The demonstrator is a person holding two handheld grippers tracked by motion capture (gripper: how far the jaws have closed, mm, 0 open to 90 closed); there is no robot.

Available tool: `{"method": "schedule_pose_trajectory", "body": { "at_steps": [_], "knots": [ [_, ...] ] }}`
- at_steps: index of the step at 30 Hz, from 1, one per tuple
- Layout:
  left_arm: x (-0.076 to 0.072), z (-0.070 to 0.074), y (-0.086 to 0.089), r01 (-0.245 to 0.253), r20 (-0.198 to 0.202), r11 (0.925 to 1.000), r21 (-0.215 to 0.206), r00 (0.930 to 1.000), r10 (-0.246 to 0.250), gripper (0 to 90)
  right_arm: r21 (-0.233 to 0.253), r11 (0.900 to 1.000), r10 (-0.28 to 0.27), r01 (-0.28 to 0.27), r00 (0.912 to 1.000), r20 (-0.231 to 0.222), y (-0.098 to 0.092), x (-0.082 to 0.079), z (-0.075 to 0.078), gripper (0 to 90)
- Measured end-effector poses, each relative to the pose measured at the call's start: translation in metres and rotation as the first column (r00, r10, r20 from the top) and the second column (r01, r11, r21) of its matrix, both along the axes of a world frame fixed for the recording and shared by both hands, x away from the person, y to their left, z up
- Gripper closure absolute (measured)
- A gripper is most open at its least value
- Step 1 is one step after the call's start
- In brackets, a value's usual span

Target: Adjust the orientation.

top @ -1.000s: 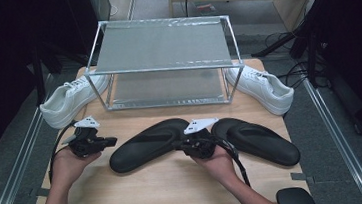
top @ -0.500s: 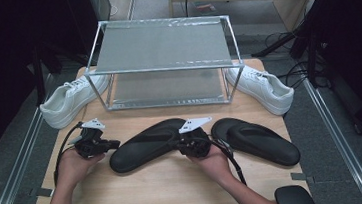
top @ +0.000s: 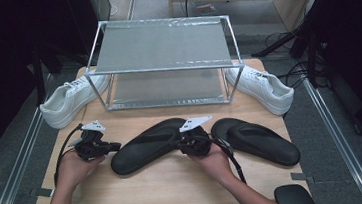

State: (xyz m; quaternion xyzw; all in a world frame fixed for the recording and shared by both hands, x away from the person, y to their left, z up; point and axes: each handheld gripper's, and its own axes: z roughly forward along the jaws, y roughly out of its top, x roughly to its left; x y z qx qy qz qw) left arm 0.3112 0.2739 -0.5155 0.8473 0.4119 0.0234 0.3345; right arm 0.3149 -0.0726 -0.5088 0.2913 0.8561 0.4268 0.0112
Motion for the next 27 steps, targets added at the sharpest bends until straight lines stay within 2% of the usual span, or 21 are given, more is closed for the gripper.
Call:
{"method": "schedule_pose_trajectory", "body": {
  "at_steps": [8,13,18,22,26,27],
  "knots": [
    [-0.007,0.001,-0.005,0.039,-0.011,0.9992,0.006,0.9992,-0.039,90.0,0.010,1.000,-0.012,0.013,0.9998,-0.014,-0.005,0.004,-0.001,90.0],
    [-0.013,0.000,-0.008,0.059,-0.030,0.9982,-0.015,0.9978,-0.059,90.0,0.013,1.000,-0.026,0.026,0.9995,-0.017,-0.008,0.006,-0.001,90.0],
    [-0.020,0.001,-0.013,0.072,-0.032,0.9974,-0.006,0.9969,-0.072,90.0,0.018,0.999,-0.033,0.033,0.9991,-0.027,-0.009,0.007,-0.001,90.0],
    [-0.027,-0.001,-0.015,0.088,-0.061,0.9955,-0.034,0.9941,-0.090,90.0,0.014,0.999,-0.039,0.039,0.9989,-0.026,-0.010,0.010,0.000,90.0],
    [-0.029,-0.001,-0.018,0.095,-0.066,0.9947,-0.037,0.9930,-0.098,90.0,0.013,0.999,-0.043,0.043,0.9988,-0.025,-0.011,0.013,0.000,90.0],
    [-0.030,0.001,-0.019,0.093,-0.053,0.9951,-0.031,0.9941,-0.095,90.0,0.013,0.999,-0.042,0.042,0.9988,-0.026,-0.011,0.013,0.001,90.0]
  ]
}}
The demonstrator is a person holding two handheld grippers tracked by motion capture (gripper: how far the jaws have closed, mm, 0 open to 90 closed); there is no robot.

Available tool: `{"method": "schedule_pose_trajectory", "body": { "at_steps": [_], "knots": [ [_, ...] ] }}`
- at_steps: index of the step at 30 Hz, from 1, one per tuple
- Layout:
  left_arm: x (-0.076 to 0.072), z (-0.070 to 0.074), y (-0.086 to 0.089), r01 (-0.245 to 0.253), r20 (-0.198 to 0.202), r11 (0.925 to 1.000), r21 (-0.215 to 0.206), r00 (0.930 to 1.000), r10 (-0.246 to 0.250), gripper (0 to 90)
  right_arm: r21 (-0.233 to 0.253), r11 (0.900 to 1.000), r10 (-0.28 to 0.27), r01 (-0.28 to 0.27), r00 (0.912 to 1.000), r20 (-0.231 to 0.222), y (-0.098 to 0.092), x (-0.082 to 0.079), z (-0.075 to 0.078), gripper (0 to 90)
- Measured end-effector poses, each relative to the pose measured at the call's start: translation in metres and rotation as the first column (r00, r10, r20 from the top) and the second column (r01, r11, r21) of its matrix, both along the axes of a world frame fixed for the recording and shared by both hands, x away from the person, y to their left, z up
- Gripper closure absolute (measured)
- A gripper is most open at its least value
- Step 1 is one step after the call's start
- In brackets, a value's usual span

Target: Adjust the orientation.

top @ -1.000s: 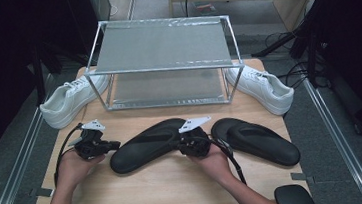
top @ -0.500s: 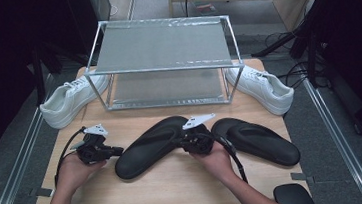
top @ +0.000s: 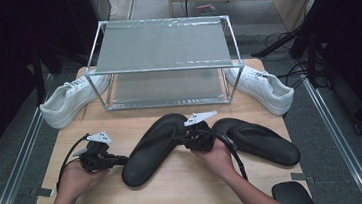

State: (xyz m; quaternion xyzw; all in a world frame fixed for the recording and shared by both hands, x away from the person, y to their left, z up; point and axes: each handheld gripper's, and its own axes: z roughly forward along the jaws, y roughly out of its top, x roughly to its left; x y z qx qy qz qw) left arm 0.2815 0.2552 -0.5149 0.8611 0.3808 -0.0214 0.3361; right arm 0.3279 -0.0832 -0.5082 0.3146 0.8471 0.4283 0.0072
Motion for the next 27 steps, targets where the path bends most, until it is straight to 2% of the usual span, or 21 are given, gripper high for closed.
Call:
{"method": "schedule_pose_trajectory", "body": {
  "at_steps": [3,5,6,7,8,10,16,21,27],
  "knots": [
    [0.008,0.007,-0.001,-0.035,0.050,0.9992,-0.018,0.9981,0.036,90.0,-0.006,1.000,0.004,-0.004,1.0000,0.001,0.000,0.000,0.001,90.0],
    [0.012,0.008,-0.002,-0.043,0.064,0.9988,-0.023,0.9969,0.045,90.0,-0.004,1.000,0.004,-0.004,1.0000,-0.001,0.000,0.000,0.001,90.0],
    [0.019,0.008,-0.003,-0.047,0.067,0.9977,-0.048,0.9965,0.050,90.0,-0.004,1.000,0.001,-0.001,1.0000,0.000,0.000,0.000,0.002,90.0],
    [0.023,0.007,-0.005,-0.058,0.071,0.9972,-0.046,0.9956,0.062,90.0,-0.003,1.000,0.000,0.000,1.0000,-0.002,0.000,0.000,0.002,90.0],
    [0.026,0.006,-0.006,-0.069,0.064,0.9963,-0.052,0.9953,0.072,90.0,-0.004,1.000,0.001,-0.001,1.0000,-0.004,0.000,-0.001,0.002,90.0],
    [0.030,0.003,-0.010,-0.071,0.062,0.9970,-0.030,0.9954,0.073,90.0,-0.004,1.000,0.007,-0.007,0.9999,-0.009,0.001,-0.001,0.002,90.0],
    [0.031,-0.002,-0.017,-0.044,0.046,0.9990,-0.004,0.9980,0.044,90.0,0.001,1.000,0.009,-0.009,0.9999,-0.012,0.003,-0.002,0.002,90.0],
    [0.030,-0.002,-0.016,-0.059,0.037,0.9982,-0.011,0.9975,0.060,90.0,0.006,1.000,0.013,-0.013,0.9999,-0.011,0.005,0.001,0.001,90.0],
    [0.027,-0.002,-0.017,-0.052,0.033,0.9986,-0.005,0.9981,0.052,90.0,0.000,1.000,0.022,-0.022,0.9997,-0.012,0.008,0.008,0.001,90.0]
  ]
}}
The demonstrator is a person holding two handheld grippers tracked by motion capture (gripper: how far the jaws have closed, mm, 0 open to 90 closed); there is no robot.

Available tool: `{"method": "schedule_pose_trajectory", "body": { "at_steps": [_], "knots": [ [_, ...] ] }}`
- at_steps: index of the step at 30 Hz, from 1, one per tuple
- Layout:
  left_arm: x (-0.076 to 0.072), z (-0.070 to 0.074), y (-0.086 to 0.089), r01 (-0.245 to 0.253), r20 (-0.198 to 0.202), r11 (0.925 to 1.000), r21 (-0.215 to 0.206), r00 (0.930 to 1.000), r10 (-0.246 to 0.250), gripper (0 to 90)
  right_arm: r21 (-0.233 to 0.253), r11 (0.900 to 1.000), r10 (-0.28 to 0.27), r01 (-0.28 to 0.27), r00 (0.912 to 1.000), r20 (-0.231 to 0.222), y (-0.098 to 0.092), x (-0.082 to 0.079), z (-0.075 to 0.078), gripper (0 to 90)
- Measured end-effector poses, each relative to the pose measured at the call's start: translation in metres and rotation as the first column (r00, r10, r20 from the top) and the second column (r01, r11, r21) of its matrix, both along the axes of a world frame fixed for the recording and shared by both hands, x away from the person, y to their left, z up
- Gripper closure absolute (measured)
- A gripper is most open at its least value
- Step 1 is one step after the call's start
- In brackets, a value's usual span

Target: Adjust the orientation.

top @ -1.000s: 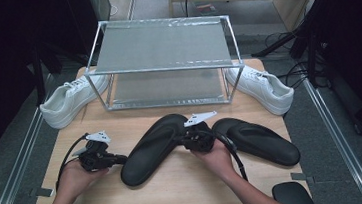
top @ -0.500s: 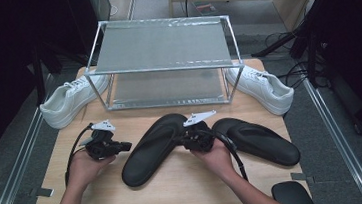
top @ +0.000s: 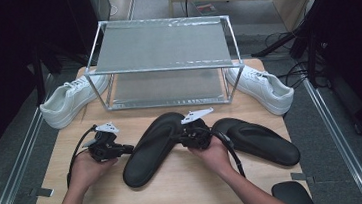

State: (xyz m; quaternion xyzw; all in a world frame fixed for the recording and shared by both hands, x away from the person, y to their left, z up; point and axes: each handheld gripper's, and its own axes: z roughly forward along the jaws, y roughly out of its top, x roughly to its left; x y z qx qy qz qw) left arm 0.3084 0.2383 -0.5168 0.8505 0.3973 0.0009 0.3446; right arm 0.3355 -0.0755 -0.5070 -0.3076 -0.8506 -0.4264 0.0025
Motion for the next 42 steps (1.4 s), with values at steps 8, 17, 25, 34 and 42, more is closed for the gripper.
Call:
{"method": "schedule_pose_trajectory", "body": {
  "at_steps": [8,17,25,34,42],
  "knots": [
    [-0.014,0.000,-0.008,0.040,-0.019,0.9991,-0.011,0.9990,-0.040,90.0,-0.010,1.000,-0.006,0.006,1.0000,0.006,0.002,0.008,0.001,90.0],
    [-0.020,0.000,-0.017,0.067,-0.034,0.9976,-0.019,0.9971,-0.068,90.0,-0.017,1.000,-0.024,0.024,0.9997,0.007,0.006,0.018,0.002,90.0],
    [-0.020,0.008,-0.010,0.031,0.002,0.9981,-0.054,0.9995,-0.031,86.7,-0.014,0.999,-0.039,0.040,0.9982,0.046,0.002,0.019,0.003,85.2],
    [-0.020,0.023,-0.003,-0.024,0.037,0.9968,-0.076,0.9989,0.027,60.2,0.039,0.999,0.005,-0.008,0.9976,0.068,-0.009,0.012,0.002,55.6],
    [-0.016,0.021,0.000,0.008,0.059,0.9980,-0.062,0.9983,-0.005,49.0,0.049,0.999,0.013,-0.014,0.9999,0.008,-0.017,0.007,0.006,50.5]
  ]
}}
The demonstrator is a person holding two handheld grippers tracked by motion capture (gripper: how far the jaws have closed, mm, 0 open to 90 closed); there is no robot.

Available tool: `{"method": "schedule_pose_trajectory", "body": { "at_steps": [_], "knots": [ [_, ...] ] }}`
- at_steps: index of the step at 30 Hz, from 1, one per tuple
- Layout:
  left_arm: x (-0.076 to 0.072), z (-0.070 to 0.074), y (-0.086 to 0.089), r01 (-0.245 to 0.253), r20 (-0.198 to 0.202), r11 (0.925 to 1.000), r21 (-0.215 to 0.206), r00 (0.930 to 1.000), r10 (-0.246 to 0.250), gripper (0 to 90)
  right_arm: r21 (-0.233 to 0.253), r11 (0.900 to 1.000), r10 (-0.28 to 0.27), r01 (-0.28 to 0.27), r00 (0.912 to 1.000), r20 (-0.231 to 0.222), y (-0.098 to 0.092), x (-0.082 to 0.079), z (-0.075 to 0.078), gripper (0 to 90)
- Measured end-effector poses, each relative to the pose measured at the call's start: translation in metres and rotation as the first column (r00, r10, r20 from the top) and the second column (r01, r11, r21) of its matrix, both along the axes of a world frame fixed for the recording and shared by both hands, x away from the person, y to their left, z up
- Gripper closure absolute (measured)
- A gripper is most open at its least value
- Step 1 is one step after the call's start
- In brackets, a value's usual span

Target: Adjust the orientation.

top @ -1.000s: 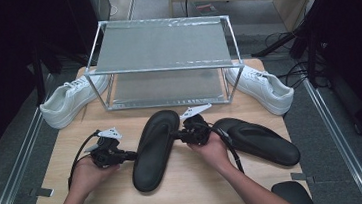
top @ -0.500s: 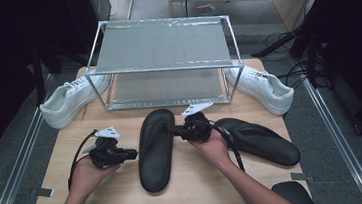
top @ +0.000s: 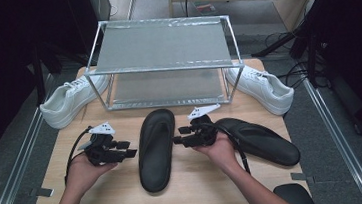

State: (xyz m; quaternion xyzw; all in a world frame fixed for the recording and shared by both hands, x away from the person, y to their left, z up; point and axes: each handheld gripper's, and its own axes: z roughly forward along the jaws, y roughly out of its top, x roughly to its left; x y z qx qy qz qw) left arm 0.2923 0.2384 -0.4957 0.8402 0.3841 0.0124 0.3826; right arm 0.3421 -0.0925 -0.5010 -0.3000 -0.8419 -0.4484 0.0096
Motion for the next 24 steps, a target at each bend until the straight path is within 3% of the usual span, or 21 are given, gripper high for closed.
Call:
{"method": "schedule_pose_trajectory", "body": {
  "at_steps": [4,9,12,17,24],
  "knots": [
    [0.008,0.001,0.003,0.000,0.005,0.9997,0.026,1.0000,0.000,47.4,-0.008,1.000,0.009,-0.009,0.9995,0.031,-0.011,-0.009,0.003,51.1],
    [0.015,0.002,0.002,0.008,0.001,1.0000,0.001,1.0000,-0.008,45.0,-0.036,0.999,0.008,-0.006,0.9983,0.057,-0.027,-0.019,0.005,48.1],
    [0.017,0.000,0.001,0.012,-0.009,0.9998,0.013,0.9999,-0.012,44.9,-0.019,1.000,-0.010,0.010,0.9993,0.036,-0.037,-0.023,0.009,46.2],
    [0.019,0.004,-0.003,0.016,-0.002,0.9997,0.016,0.9999,-0.016,43.9,-0.004,1.000,-0.020,0.021,0.9977,0.065,-0.052,-0.032,0.015,44.7],
    [0.022,0.006,-0.006,0.058,0.000,0.9983,0.011,0.9983,-0.058,42.6,-0.005,0.999,-0.036,0.037,0.9946,0.098,-0.081,-0.042,0.020,45.7]
  ]
}}
